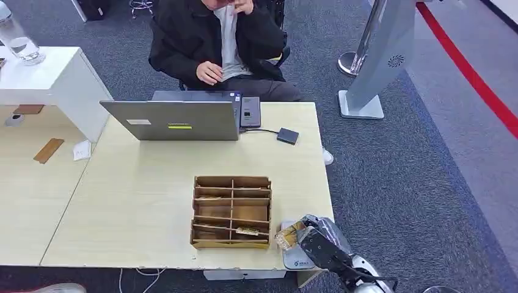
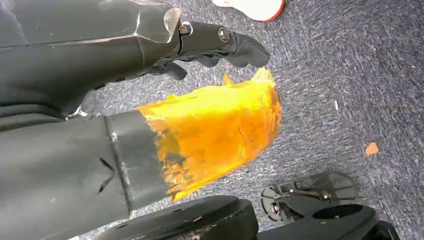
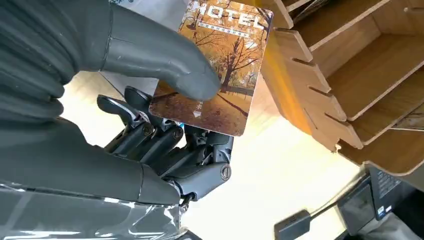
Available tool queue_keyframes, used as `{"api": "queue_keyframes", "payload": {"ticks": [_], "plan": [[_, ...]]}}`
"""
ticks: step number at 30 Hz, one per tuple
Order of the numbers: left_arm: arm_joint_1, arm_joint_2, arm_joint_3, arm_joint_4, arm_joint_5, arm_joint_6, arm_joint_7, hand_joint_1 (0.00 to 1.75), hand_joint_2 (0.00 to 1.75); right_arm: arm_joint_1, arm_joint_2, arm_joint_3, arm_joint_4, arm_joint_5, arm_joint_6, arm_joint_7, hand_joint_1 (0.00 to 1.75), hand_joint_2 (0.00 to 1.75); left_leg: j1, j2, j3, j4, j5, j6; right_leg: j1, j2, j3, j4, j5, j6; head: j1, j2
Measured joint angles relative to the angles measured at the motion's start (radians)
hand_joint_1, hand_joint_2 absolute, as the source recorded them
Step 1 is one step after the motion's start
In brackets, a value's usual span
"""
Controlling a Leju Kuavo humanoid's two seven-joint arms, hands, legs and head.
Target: Pass the card to the sensor for recognition and then transmit it.
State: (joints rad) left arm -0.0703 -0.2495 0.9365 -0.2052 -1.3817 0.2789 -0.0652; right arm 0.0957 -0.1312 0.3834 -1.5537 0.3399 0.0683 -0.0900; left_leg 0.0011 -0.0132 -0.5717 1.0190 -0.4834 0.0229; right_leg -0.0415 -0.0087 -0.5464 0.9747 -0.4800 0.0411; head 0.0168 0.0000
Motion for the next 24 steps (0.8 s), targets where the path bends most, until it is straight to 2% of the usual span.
{"api": "queue_keyframes", "payload": {"ticks": [11, 16, 24], "plan": [[0.000, 0.000, 0.008, 0.000, 0.008, -0.011, -0.003, 0.00, 0.00, 0.012, -0.004, -0.018, 0.010, -0.003, -0.002, 0.006, 1.75, 1.75, 0.000, 0.000, 0.000, 0.000, 0.000, 0.000, 0.000, 0.000, 0.000, 0.000, 0.000, 0.000, 0.000, 0.000], [0.003, 0.018, 0.030, 0.000, 0.048, -0.154, 0.000, 0.00, 0.00, 0.014, -0.005, -0.033, 0.018, 0.004, 0.000, 0.018, 1.75, 1.75, 0.000, 0.000, 0.000, 0.000, 0.000, 0.000, 0.000, 0.000, 0.000, 0.000, 0.000, 0.000, 0.000, 0.000], [0.020, 0.072, 0.082, -0.002, 0.109, -0.340, 0.005, 0.00, 0.00, 0.013, -0.005, -0.053, 0.029, 0.016, 0.017, 0.023, 1.75, 1.75, 0.000, 0.000, 0.000, 0.000, 0.000, 0.000, 0.000, 0.000, 0.000, 0.000, 0.000, 0.000, 0.000, 0.000]]}}
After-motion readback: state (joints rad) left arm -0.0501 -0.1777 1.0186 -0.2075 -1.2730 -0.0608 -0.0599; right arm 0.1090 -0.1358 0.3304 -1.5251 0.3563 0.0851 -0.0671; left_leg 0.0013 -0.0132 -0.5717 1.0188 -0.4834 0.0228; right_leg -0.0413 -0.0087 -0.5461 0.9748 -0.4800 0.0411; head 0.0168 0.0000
